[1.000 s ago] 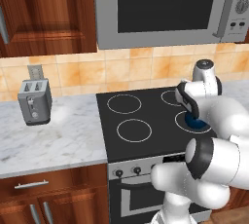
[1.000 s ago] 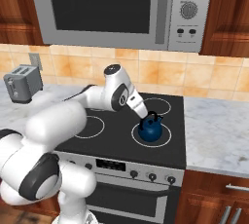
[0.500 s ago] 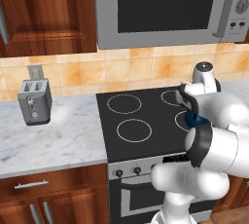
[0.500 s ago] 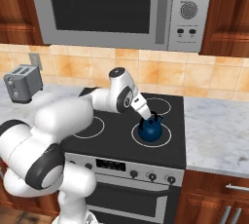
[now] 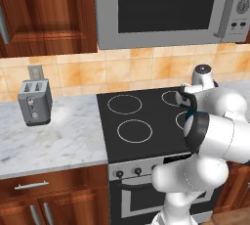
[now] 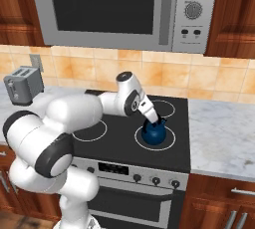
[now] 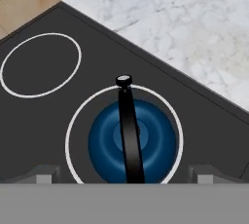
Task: The kettle is done boiling. Turn off the stove, then wait for 300 timesteps before moving the kettle to the dining table.
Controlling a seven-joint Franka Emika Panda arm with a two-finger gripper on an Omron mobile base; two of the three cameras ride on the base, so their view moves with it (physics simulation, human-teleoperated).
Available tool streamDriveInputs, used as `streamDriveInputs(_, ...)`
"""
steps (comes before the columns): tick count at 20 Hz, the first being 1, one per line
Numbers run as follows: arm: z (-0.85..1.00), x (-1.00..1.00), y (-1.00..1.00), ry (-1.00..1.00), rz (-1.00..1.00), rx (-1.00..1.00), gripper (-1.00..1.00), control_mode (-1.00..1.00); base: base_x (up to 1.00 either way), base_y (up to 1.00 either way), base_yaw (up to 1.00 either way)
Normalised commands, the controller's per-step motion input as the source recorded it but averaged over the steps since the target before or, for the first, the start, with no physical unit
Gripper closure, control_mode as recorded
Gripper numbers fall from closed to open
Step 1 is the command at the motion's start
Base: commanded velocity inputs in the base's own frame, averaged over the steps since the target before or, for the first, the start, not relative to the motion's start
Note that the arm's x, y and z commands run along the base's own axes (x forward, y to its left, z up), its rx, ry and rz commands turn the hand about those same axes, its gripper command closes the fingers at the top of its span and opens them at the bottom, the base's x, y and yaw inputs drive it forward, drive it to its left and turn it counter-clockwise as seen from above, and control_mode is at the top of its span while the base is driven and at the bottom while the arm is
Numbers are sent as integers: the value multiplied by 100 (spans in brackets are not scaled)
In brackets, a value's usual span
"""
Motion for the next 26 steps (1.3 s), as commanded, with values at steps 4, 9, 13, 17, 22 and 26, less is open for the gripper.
streamDriveInputs(4, -15, 15, -14, 1, 0, 0, -100, -100, 0, 0, 0)
streamDriveInputs(9, -7, 12, -10, 3, 0, 0, -100, -100, 0, 0, 0)
streamDriveInputs(13, -8, 3, -16, 4, 0, 0, -100, -100, 0, 0, 0)
streamDriveInputs(17, -14, 1, -11, 6, 0, 0, -100, -100, 0, 0, 0)
streamDriveInputs(22, -19, 9, -2, 7, 0, 0, -100, -100, 0, 0, 0)
streamDriveInputs(26, -13, 14, 0, 6, 0, 0, 100, -100, 0, 0, 0)
